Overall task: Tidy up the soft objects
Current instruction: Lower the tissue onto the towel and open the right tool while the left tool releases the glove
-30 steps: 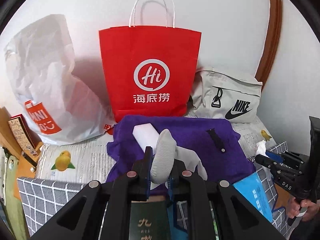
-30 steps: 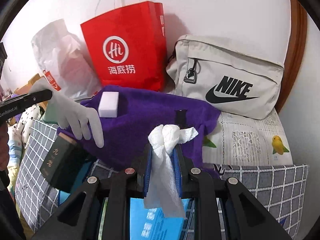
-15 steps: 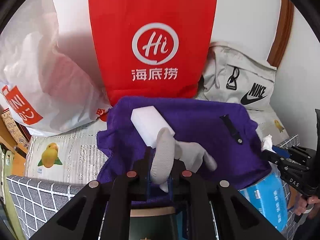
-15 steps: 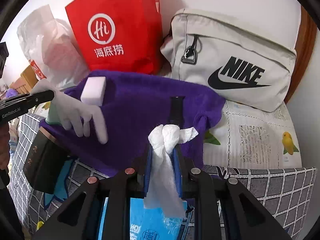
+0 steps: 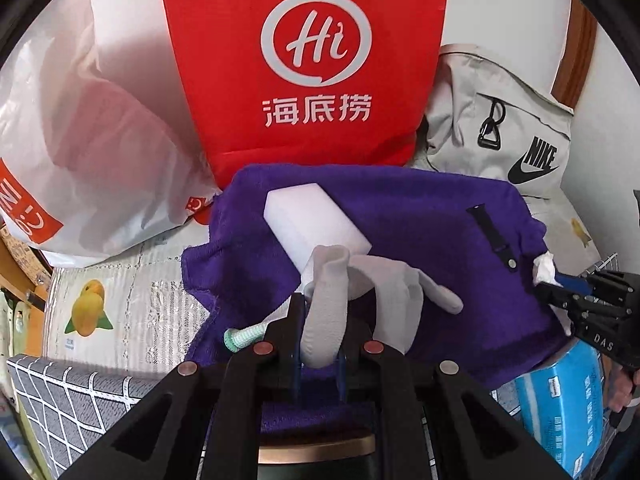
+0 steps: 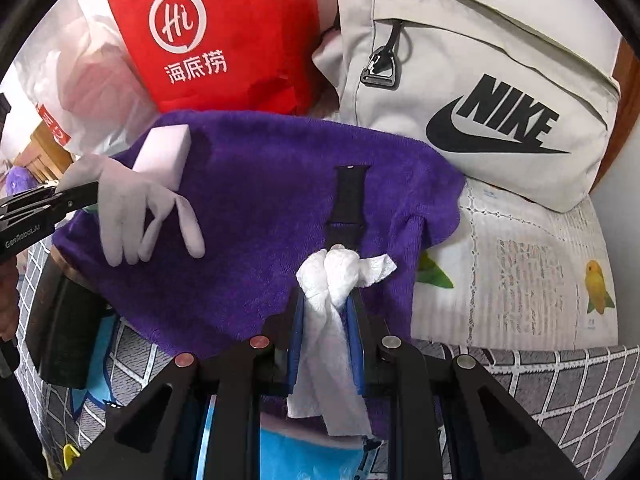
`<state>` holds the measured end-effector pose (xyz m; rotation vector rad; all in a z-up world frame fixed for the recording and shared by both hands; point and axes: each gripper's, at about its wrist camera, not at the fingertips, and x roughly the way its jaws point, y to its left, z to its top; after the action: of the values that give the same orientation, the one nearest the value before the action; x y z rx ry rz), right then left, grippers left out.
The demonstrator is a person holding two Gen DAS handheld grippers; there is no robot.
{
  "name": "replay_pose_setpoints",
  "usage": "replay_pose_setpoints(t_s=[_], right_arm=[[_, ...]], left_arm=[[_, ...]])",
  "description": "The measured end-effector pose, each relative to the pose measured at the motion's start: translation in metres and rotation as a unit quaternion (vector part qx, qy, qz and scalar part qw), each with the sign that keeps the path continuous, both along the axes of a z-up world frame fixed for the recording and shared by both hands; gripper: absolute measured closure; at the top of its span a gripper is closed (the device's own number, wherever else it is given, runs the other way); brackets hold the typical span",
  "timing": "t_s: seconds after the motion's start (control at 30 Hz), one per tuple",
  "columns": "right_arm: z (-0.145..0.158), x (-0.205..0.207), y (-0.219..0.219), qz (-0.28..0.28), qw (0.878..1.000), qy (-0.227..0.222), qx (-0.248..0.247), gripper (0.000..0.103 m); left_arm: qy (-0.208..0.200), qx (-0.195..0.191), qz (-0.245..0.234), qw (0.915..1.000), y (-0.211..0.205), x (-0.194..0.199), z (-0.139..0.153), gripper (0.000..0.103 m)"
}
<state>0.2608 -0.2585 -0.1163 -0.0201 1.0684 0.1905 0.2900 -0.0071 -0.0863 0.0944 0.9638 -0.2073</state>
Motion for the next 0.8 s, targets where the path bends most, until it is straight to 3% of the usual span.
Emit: replay_pose_setpoints(t_s=[0.53, 0.6, 0.7, 0.73, 0.8], right_arm=[[-0.016, 0.013, 0.004, 0.016, 0.999, 0.036, 0.001, 0.082], [-0.016, 0.012, 0.005, 0.017, 0.999, 0.037, 0.001, 0.081], [-0.016, 0.012, 0.005, 0.018, 0.999, 0.032, 0.003, 0.079], [-0.015, 0.012, 0.005, 0.016, 0.999, 0.032, 0.004, 0.074], [-0.015, 0.013, 0.003, 0.013, 0.999, 0.034, 0.011, 0.063]], left_arm=[[0.022, 0.015, 0.0, 0.9996, -0.004, 0.003, -0.009, 0.085], [0.023, 0.012, -0.001, 0.9997, -0.003, 0.001, -0.008, 0.078], [0.019, 0.019, -0.002, 0.9996, -0.003, -0.003, -0.006, 0.054], [0.016, 0.025, -0.001, 0.9995, -0.004, -0.004, -0.005, 0.047], [0.013, 0.033, 0.001, 0.9994, -0.005, -0.005, -0.004, 0.044]])
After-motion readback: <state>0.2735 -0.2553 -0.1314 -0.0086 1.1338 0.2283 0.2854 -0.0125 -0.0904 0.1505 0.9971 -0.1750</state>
